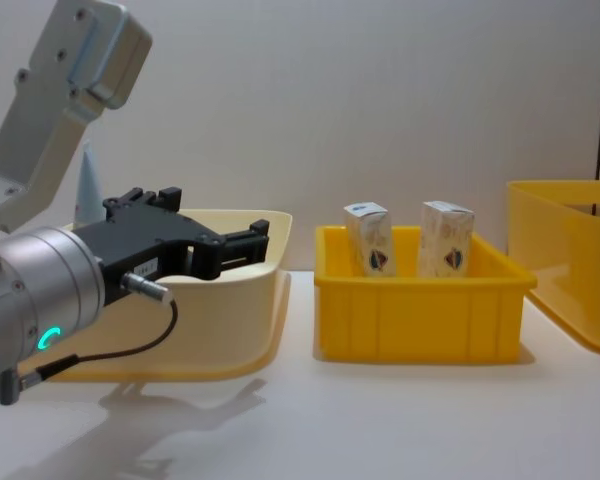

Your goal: Bimanual collaborative sorting of washing and personal care products

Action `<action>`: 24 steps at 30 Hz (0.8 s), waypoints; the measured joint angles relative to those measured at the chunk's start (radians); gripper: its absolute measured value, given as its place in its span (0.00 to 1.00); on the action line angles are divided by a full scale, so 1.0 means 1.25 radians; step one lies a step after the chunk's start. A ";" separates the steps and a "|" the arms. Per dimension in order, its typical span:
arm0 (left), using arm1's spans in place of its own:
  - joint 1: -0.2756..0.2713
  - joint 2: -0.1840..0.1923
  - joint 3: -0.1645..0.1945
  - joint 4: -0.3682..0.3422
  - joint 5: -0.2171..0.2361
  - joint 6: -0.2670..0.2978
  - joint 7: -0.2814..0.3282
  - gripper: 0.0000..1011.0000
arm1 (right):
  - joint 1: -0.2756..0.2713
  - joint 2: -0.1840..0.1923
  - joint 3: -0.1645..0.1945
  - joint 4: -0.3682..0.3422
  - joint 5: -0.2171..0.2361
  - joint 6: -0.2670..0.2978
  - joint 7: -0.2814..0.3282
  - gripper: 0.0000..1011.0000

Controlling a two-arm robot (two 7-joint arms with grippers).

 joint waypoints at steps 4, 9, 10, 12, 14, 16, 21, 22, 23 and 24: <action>0.000 0.000 0.000 0.000 0.000 0.000 0.000 0.99 | 0.001 -0.001 -0.001 0.005 -0.002 0.002 -0.001 0.82; 0.000 0.000 0.000 0.000 0.000 0.000 0.000 0.99 | 0.002 -0.002 -0.003 0.010 -0.004 0.004 -0.001 0.95; 0.000 0.000 0.000 0.000 0.000 0.000 0.000 0.99 | 0.002 -0.002 -0.003 0.011 -0.004 0.005 -0.001 0.96; 0.000 0.000 0.000 0.000 0.000 0.000 0.000 0.99 | 0.003 -0.002 -0.003 0.012 -0.004 0.005 -0.001 0.99; 0.000 0.000 0.000 0.000 0.000 0.000 0.000 0.99 | 0.003 -0.003 -0.003 0.012 -0.004 0.005 -0.001 0.99; 0.000 0.000 0.000 0.000 0.000 0.000 0.000 0.99 | 0.003 -0.003 -0.003 0.012 -0.004 0.005 -0.001 0.99; 0.000 0.000 0.000 0.000 0.000 0.000 0.000 0.99 | -0.001 -0.005 0.001 0.006 -0.004 -0.011 0.001 0.99; 0.000 0.000 0.000 0.000 0.000 0.000 0.000 0.99 | -0.003 -0.006 0.004 0.002 -0.003 -0.019 0.003 0.99; 0.000 0.000 0.000 0.000 0.000 0.000 0.000 0.99 | -0.004 -0.006 0.005 0.000 -0.003 -0.023 0.004 0.99; 0.000 0.000 0.000 0.000 0.000 0.000 0.000 0.99 | -0.006 -0.007 0.007 -0.004 0.000 -0.033 0.007 0.99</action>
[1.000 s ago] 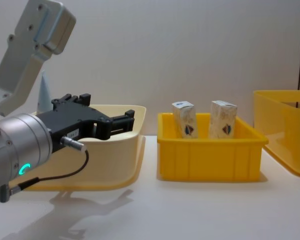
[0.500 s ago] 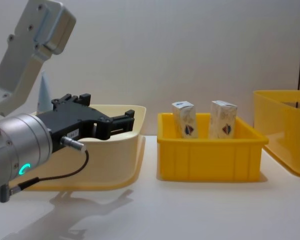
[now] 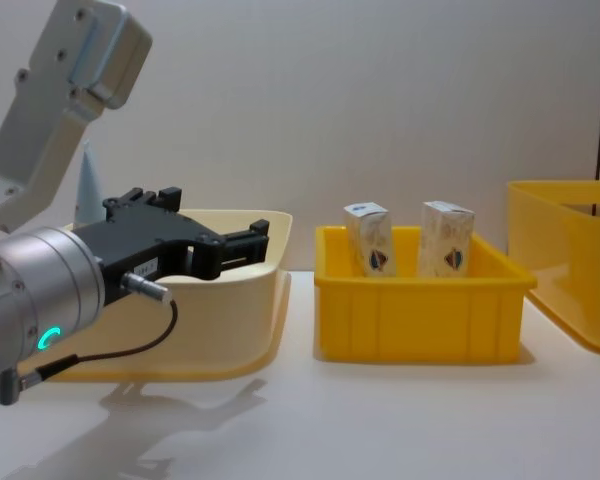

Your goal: Bimanual collaborative sorting of washing and personal care products

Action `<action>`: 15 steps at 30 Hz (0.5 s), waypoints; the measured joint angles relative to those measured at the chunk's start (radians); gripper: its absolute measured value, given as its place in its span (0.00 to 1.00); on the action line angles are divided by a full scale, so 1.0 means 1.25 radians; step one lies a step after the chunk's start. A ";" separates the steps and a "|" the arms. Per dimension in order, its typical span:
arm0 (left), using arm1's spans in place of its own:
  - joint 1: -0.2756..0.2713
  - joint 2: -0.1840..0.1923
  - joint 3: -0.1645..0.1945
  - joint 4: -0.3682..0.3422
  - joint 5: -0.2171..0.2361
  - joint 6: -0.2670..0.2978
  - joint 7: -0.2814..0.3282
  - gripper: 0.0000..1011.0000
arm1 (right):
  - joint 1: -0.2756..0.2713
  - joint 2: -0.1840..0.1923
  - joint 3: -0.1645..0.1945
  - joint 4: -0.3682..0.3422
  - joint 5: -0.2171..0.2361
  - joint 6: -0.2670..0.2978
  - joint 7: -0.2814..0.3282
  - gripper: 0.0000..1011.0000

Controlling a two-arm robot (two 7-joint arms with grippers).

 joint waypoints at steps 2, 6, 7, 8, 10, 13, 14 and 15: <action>0.000 0.000 0.000 0.000 0.000 0.000 0.000 0.99 | -0.002 -0.001 0.003 -0.005 0.002 -0.009 0.002 0.99; 0.000 0.000 0.000 0.000 0.000 0.000 0.000 0.99 | -0.011 -0.003 0.011 -0.023 0.011 -0.041 0.013 0.99; 0.000 0.000 0.000 0.000 0.000 0.000 0.000 0.99 | -0.012 -0.004 0.012 -0.027 0.012 -0.046 0.015 0.99; 0.000 0.000 0.000 0.000 0.000 0.000 0.000 0.99 | -0.014 -0.004 0.014 -0.030 0.014 -0.052 0.016 0.99; 0.000 0.000 0.000 0.000 0.000 0.000 0.000 0.99 | -0.016 -0.005 0.016 -0.037 0.018 -0.065 0.021 0.99; 0.000 0.000 0.000 0.000 0.000 0.000 0.000 0.99 | -0.023 -0.006 0.024 -0.055 0.027 -0.091 0.033 0.99; 0.000 0.000 0.000 0.000 0.000 0.000 0.000 0.99 | -0.024 -0.007 0.026 -0.059 0.028 -0.095 0.035 0.99; 0.000 0.000 0.000 0.000 0.000 0.000 0.000 0.99 | -0.025 -0.007 0.027 -0.062 0.029 -0.098 0.036 0.99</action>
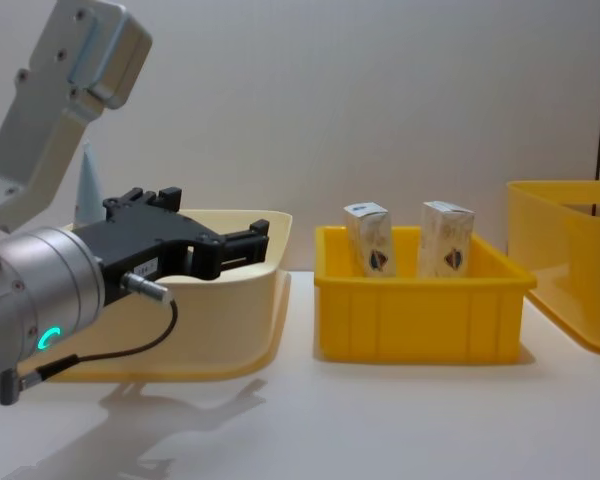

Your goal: Bimanual collaborative sorting of washing and personal care products

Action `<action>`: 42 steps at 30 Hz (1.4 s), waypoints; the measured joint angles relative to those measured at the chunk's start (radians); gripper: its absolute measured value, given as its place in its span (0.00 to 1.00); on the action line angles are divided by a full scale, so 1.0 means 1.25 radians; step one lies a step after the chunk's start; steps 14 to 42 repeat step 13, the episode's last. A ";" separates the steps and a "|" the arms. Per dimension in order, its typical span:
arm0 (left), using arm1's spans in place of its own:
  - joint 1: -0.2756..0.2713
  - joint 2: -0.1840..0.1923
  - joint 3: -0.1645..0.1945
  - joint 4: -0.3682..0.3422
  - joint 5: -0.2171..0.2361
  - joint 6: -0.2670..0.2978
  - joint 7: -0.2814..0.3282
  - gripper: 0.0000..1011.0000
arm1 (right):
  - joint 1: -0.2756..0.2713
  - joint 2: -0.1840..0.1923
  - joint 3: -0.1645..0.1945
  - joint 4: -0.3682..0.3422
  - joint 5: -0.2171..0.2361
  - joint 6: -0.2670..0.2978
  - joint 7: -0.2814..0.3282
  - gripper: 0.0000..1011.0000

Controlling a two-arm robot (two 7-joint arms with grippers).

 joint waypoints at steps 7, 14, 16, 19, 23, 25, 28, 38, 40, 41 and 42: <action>0.000 0.000 0.000 0.000 0.000 0.000 0.000 0.99 | -0.007 0.003 -0.004 -0.004 0.003 -0.002 0.002 0.99; 0.000 0.000 0.000 0.000 0.000 0.000 0.000 0.99 | -0.037 0.020 -0.022 -0.027 0.018 -0.011 0.010 0.99; 0.000 0.000 0.000 0.000 0.000 0.000 0.000 0.99 | -0.037 0.020 -0.022 -0.027 0.018 -0.011 0.010 0.99; 0.000 0.000 0.000 0.000 0.000 0.000 0.000 0.99 | -0.037 0.020 -0.022 -0.027 0.018 -0.011 0.010 0.99; 0.000 0.000 0.000 0.000 0.000 0.000 0.000 0.99 | -0.037 0.020 -0.022 -0.027 0.018 -0.011 0.010 0.99; 0.000 0.000 0.000 0.000 0.000 0.000 0.000 0.99 | -0.037 0.020 -0.022 -0.027 0.018 -0.011 0.010 0.99; 0.000 0.000 0.000 0.000 0.000 0.000 0.000 0.99 | -0.037 0.020 -0.022 -0.027 0.018 -0.011 0.010 0.99; 0.000 0.000 0.000 0.000 0.000 0.000 0.000 0.99 | -0.037 0.020 -0.022 -0.027 0.018 -0.011 0.010 0.99; 0.000 0.000 0.000 0.000 0.000 0.000 0.000 0.99 | -0.037 0.020 -0.022 -0.027 0.018 -0.011 0.010 0.99; 0.000 0.000 0.000 0.000 0.000 0.000 0.000 0.99 | -0.037 0.020 -0.022 -0.027 0.018 -0.011 0.010 0.99; 0.000 0.000 0.000 0.000 0.000 0.000 0.000 0.99 | -0.037 0.020 -0.022 -0.027 0.018 -0.011 0.010 0.99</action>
